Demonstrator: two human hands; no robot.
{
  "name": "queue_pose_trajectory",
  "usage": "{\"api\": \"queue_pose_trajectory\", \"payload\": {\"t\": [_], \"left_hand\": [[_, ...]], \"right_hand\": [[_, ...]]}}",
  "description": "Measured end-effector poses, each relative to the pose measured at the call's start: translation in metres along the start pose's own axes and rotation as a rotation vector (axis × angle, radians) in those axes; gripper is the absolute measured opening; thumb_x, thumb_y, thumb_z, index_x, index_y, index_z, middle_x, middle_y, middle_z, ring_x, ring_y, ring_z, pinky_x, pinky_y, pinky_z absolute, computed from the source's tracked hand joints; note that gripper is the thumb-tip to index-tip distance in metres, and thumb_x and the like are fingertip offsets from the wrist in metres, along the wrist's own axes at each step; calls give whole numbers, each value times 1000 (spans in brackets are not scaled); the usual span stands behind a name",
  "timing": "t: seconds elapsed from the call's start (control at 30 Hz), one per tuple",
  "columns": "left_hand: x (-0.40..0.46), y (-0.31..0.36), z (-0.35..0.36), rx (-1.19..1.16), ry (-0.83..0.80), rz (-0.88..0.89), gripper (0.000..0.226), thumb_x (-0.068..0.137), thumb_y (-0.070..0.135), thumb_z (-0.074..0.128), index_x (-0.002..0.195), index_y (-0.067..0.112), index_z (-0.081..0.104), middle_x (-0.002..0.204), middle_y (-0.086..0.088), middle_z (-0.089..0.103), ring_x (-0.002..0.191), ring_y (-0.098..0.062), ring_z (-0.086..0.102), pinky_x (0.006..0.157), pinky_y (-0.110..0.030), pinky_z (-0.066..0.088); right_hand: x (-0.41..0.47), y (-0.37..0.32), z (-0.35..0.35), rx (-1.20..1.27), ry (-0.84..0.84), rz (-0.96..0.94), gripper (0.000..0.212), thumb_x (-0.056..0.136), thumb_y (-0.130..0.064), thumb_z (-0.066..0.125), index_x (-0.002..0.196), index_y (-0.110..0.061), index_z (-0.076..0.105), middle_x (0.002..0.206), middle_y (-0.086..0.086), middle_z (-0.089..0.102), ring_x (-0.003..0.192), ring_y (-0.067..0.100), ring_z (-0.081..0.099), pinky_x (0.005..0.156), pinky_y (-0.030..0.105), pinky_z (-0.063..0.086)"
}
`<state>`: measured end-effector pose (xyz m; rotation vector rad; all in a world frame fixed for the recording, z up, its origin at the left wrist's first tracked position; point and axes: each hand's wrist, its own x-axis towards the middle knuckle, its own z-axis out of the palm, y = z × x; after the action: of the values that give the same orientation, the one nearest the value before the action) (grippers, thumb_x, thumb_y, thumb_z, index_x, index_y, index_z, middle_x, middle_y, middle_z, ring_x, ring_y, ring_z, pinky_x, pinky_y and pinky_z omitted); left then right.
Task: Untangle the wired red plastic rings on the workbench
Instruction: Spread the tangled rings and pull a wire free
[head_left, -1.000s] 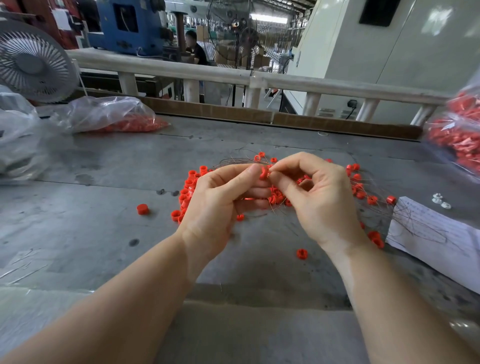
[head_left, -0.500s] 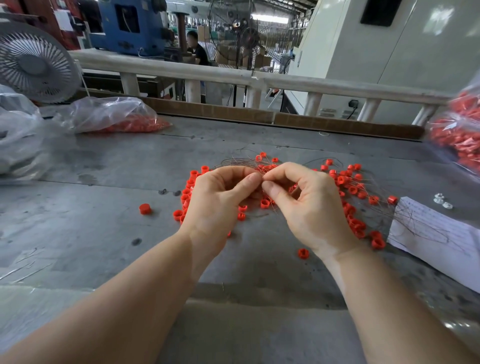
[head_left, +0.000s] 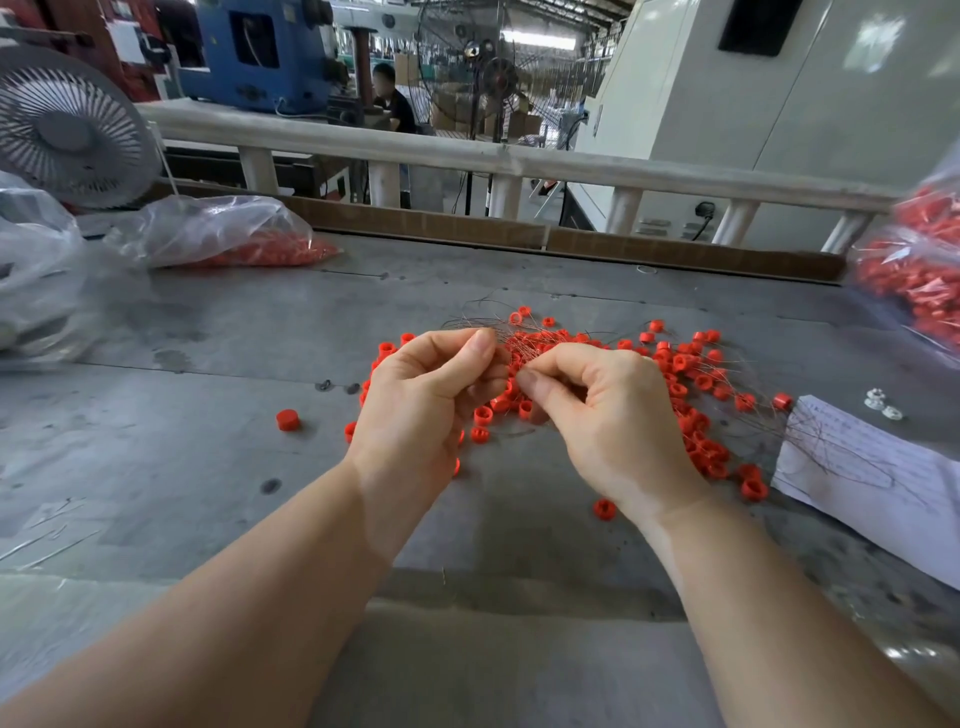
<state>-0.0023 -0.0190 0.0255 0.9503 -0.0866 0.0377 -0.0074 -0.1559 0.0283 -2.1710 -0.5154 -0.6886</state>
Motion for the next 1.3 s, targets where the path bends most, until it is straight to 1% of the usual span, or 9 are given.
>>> {"api": "queue_pose_trajectory", "payload": {"t": [0.1, 0.2, 0.37, 0.53, 0.67, 0.83, 0.97, 1.07, 1.3], "left_hand": [[-1, 0, 0, 25, -27, 55, 4, 72, 10, 64, 74, 7, 66, 63, -3, 67, 55, -7, 63, 55, -15, 51], [-6, -1, 3, 120, -115, 154, 11, 63, 15, 70, 73, 16, 73, 71, -3, 72, 66, -11, 67, 63, -17, 53], [-10, -1, 5, 311, -170, 277, 20, 62, 13, 72, 81, 17, 70, 72, 6, 72, 68, -3, 66, 60, -12, 50], [-11, -1, 5, 366, -194, 309, 22, 61, 12, 73, 82, 19, 71, 75, 6, 73, 71, -4, 67, 62, -12, 50], [-12, -1, 6, 338, -203, 291, 28, 60, 9, 72, 87, 14, 69, 77, 6, 73, 73, -4, 68, 63, -13, 51], [-12, -1, 7, 350, -189, 295, 25, 63, 5, 71, 87, 14, 69, 76, 5, 73, 74, -5, 68, 62, -13, 51], [-12, -1, 7, 342, -177, 287, 22, 63, 11, 71, 85, 14, 70, 74, 5, 73, 71, -4, 68, 60, -12, 51], [-10, -1, 5, 364, -101, 296, 14, 65, 19, 71, 78, 16, 71, 68, 6, 71, 64, -2, 65, 60, -12, 49], [1, -2, -5, 63, 10, 90, 14, 73, 19, 66, 80, 8, 67, 67, 0, 68, 60, -8, 63, 60, -16, 53]], "right_hand": [[-1, 1, -1, 16, 16, 7, 12, 85, -15, 66, 75, -12, 71, 59, 0, 65, 58, 17, 59, 61, 35, 48], [1, 4, -3, 72, 65, 47, 11, 86, -13, 66, 76, -14, 71, 58, -5, 63, 56, 11, 59, 60, 33, 49], [2, 6, -3, 97, 57, 64, 12, 87, -11, 64, 78, -16, 69, 58, -9, 62, 56, 10, 59, 61, 33, 51], [3, 5, -3, 88, 56, 61, 15, 87, -10, 64, 78, -22, 66, 60, -9, 62, 58, 8, 59, 62, 32, 51], [2, 5, -3, 96, 49, 68, 10, 87, -10, 64, 80, -15, 70, 62, -4, 65, 58, 9, 60, 61, 33, 51], [3, 5, -3, 83, 46, 68, 10, 87, -10, 64, 80, -15, 70, 61, -6, 64, 59, 9, 60, 62, 32, 50], [3, 6, -3, 76, 48, 64, 13, 87, -12, 65, 78, -21, 67, 60, -9, 62, 58, 8, 59, 61, 30, 50], [3, 5, -2, 75, 28, 72, 11, 87, -16, 65, 78, -21, 69, 58, -9, 62, 55, 7, 58, 59, 28, 48], [1, 7, -2, -56, 8, 115, 18, 89, -23, 63, 75, -15, 71, 47, -2, 59, 46, 11, 54, 61, 34, 49]]}}
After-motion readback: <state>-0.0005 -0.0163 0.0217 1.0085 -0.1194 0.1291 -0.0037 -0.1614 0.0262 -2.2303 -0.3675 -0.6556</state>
